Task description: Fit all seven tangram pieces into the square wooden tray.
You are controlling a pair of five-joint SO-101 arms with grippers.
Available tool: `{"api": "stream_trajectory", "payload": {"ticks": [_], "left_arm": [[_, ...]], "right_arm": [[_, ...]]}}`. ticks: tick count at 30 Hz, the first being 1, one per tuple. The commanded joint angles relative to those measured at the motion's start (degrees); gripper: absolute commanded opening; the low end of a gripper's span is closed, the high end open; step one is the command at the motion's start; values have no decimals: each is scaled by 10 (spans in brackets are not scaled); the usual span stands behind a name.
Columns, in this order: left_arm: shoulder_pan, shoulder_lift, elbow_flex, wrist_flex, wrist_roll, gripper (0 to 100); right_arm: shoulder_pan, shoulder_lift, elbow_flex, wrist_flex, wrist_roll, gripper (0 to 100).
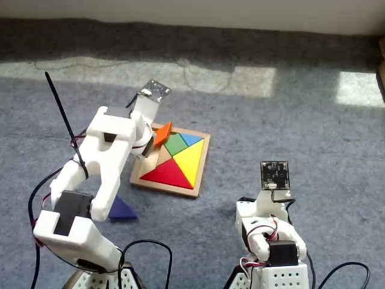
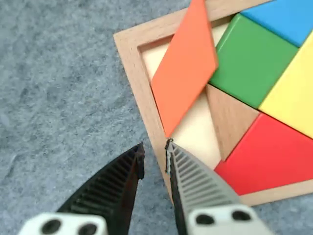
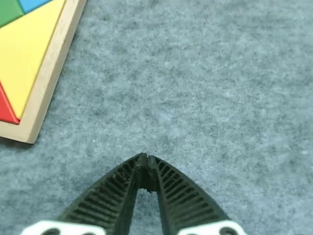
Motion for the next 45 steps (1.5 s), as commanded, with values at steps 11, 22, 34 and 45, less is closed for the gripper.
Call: {"api": "stream_trajectory", "payload": {"ticks": [11, 22, 34, 45], "left_arm": [[24, -27, -96, -4, 113, 270], [73, 7, -102, -47, 113, 270], [71, 108, -168, -45, 112, 198], [71, 107, -167, -44, 81, 113]], "right_arm": [[7, -10, 77, 4, -1, 6], [7, -10, 77, 4, -1, 6], [7, -10, 77, 4, -1, 6], [7, -10, 77, 4, -1, 6]]}}
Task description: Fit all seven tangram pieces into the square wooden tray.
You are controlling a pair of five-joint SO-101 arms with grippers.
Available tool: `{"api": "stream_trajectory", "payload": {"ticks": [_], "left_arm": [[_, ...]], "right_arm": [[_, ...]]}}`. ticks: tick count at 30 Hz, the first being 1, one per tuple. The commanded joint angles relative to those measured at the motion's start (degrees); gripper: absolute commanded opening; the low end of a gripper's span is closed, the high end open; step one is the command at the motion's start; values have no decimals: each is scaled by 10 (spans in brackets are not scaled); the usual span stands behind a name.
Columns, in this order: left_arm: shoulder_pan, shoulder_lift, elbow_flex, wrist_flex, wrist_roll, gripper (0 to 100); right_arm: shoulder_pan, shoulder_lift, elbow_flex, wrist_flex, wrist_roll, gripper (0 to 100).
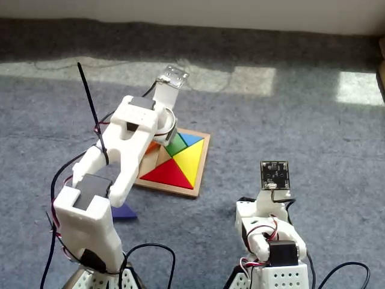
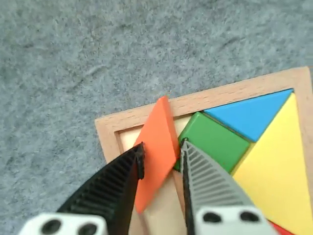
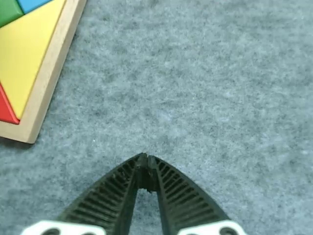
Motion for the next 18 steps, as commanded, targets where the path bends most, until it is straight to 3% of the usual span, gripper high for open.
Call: {"api": "stream_trajectory", "payload": {"ticks": [1, 7, 18], "left_arm": [[5, -10, -27, 1, -12, 110], [-8, -10, -57, 39, -12, 109], [-32, -11, -58, 39, -11, 108]], "right_arm": [[7, -10, 77, 4, -1, 6], [7, -10, 77, 4, -1, 6], [7, -10, 77, 4, -1, 6]]}}
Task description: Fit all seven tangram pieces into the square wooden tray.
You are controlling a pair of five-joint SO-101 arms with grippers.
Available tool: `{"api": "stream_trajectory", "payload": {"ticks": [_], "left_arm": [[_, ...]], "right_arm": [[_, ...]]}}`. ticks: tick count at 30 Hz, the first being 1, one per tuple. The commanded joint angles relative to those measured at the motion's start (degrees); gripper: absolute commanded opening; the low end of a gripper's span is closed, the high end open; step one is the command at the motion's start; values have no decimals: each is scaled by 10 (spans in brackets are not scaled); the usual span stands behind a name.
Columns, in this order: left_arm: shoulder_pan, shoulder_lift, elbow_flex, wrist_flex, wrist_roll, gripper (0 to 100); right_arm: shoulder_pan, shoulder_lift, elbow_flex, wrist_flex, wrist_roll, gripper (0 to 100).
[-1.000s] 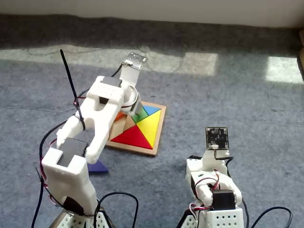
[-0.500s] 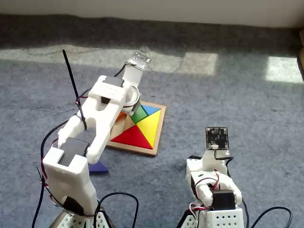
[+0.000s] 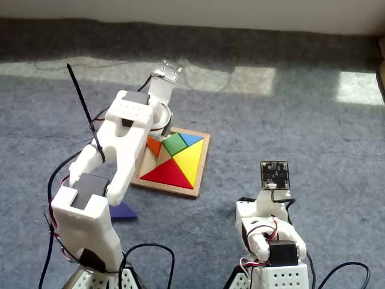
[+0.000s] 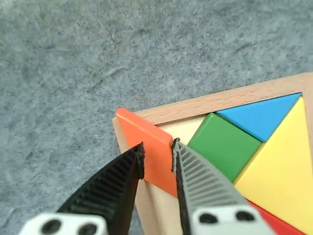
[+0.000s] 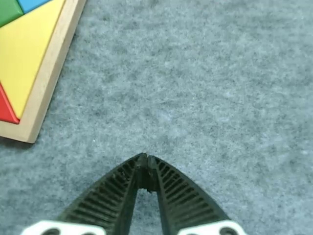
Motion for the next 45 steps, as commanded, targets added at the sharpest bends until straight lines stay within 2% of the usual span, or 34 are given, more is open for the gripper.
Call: {"api": "stream_trajectory", "payload": {"ticks": [1, 8, 18, 25, 41, 45], "left_arm": [[-11, -12, -27, 10, -4, 108], [-12, -12, -27, 12, -5, 108], [-61, -61, -6, 25, -4, 108], [-63, -94, 35, 25, -6, 108], [-64, -90, 36, 25, -7, 108], [-64, -87, 37, -8, -7, 108]], "right_arm": [[7, -10, 77, 4, -1, 6], [7, -10, 77, 4, -1, 6], [7, -10, 77, 4, -1, 6], [7, -10, 77, 4, -1, 6], [7, -10, 77, 4, -1, 6], [7, -10, 77, 4, -1, 6]]}}
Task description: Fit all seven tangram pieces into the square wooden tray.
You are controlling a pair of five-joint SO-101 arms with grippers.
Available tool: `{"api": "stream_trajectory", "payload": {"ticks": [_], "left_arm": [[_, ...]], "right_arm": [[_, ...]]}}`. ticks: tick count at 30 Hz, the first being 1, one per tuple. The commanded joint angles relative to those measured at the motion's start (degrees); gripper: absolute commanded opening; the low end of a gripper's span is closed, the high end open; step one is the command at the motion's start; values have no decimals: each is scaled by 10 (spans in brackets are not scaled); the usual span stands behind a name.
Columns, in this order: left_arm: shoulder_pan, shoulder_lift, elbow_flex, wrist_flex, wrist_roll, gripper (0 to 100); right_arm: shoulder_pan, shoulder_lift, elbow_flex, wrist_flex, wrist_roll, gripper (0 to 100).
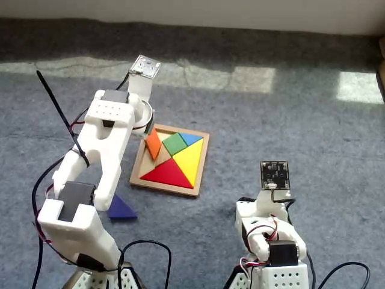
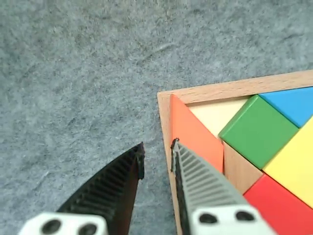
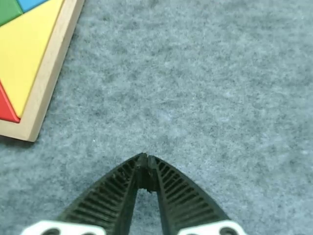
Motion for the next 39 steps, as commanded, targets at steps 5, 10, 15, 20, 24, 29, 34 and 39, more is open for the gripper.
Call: {"api": "stream_trajectory", "payload": {"ticks": [5, 10, 15, 20, 24, 29, 34, 39], "left_arm": [[-6, 30, -9, -74, -6, 108], [13, 55, -10, -84, -7, 108], [42, 54, -9, -84, -8, 108], [56, 53, -9, -54, -44, 108], [51, 31, -3, -51, -44, 108], [55, 14, 18, -14, -52, 108], [60, 17, 25, 25, -98, 108], [67, 13, 22, 45, -99, 108]], "right_arm": [[7, -10, 77, 4, -1, 6], [7, -10, 77, 4, -1, 6], [7, -10, 77, 4, -1, 6], [7, -10, 77, 4, -1, 6], [7, -10, 77, 4, -1, 6], [7, -10, 77, 4, -1, 6], [7, -10, 77, 4, -1, 6], [7, -10, 77, 4, -1, 6]]}}
